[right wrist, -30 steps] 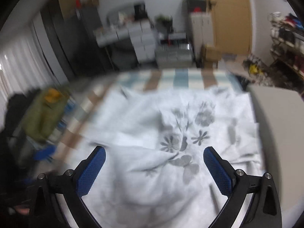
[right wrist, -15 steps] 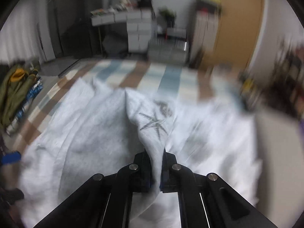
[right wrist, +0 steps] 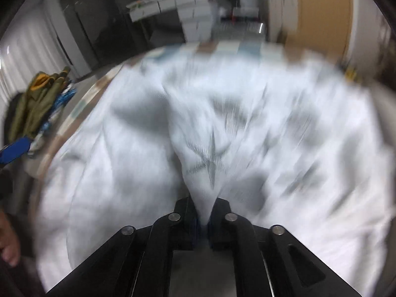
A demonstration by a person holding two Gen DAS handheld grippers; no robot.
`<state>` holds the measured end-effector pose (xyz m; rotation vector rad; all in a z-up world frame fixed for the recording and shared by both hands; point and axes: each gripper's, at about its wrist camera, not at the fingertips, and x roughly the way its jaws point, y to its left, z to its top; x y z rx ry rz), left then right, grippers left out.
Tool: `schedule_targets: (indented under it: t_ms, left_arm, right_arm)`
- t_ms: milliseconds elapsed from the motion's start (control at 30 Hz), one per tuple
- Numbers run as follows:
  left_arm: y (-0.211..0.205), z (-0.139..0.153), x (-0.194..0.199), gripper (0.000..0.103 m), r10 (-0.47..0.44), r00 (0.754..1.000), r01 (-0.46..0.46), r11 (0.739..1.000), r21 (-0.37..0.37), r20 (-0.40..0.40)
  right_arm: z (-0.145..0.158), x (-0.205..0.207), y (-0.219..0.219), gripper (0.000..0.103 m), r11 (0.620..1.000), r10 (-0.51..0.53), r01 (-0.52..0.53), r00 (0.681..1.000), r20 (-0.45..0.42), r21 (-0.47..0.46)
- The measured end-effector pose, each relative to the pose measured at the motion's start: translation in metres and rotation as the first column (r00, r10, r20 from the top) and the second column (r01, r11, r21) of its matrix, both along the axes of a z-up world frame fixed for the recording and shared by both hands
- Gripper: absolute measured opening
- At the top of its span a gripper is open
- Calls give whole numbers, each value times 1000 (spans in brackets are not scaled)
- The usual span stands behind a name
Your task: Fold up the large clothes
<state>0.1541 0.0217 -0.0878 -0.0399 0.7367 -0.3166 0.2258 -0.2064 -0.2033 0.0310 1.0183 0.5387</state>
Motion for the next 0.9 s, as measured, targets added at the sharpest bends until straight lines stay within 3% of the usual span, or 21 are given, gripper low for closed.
schedule_targets:
  t_ms: [133, 200, 267, 300, 333, 400, 433, 500, 567, 667, 733, 767, 833, 900]
  left_arm:
    - [-18, -1, 25, 82, -39, 998, 39, 999, 2, -41]
    - [-29, -5, 40, 82, -72, 993, 71, 997, -20, -94]
    - [-44, -13, 61, 82, -76, 989, 77, 997, 4, -129]
    - [-50, -19, 72, 82, -63, 987, 69, 997, 34, -145]
    - [-57, -25, 83, 82, -62, 986, 71, 996, 54, -155]
    - [-66, -39, 102, 79, -53, 983, 68, 994, 81, -176]
    - [-70, -50, 112, 72, -39, 975, 63, 992, 106, -220]
    - [-75, -69, 121, 15, -78, 952, 112, 989, 100, -296]
    - [-79, -85, 122, 13, -72, 939, 122, 984, 131, -336]
    - [-87, -80, 114, 7, -86, 952, 151, 967, 206, -293]
    - [-90, -67, 111, 3, -80, 965, 146, 955, 260, -248]
    - [-93, -62, 111, 3, -78, 972, 143, 945, 295, -222]
    - [-99, -54, 110, 3, -63, 987, 122, 898, 422, -151]
    - [-97, -63, 113, 3, -41, 986, 111, 885, 452, -163]
  right_arm:
    - [8, -10, -26, 11, 989, -21, 28, 999, -49, 146]
    - [24, -20, -43, 17, 975, -39, 34, 999, 20, 220]
    - [38, -32, -62, 41, 957, -89, 47, 986, 138, 286]
    - [43, -38, -72, 66, 944, -123, 57, 974, 188, 324]
    - [48, -45, -83, 76, 924, -164, 65, 957, 239, 376]
    - [49, -52, -99, 76, 887, -219, 63, 929, 298, 457]
    - [47, -53, -105, 76, 869, -237, 58, 920, 311, 491]
    - [37, -50, -111, 76, 839, -259, 68, 922, 287, 540]
    - [21, -50, -119, 77, 808, -273, 76, 927, 258, 584]
    - [18, -46, -133, 77, 782, -273, 82, 936, 222, 618]
    - [19, -48, -139, 87, 764, -293, 82, 927, 232, 640]
    - [19, -48, -140, 89, 762, -288, 79, 930, 227, 643]
    - [19, -52, -140, 89, 760, -285, 80, 933, 220, 645]
    - [19, -52, -141, 89, 755, -294, 85, 930, 219, 650]
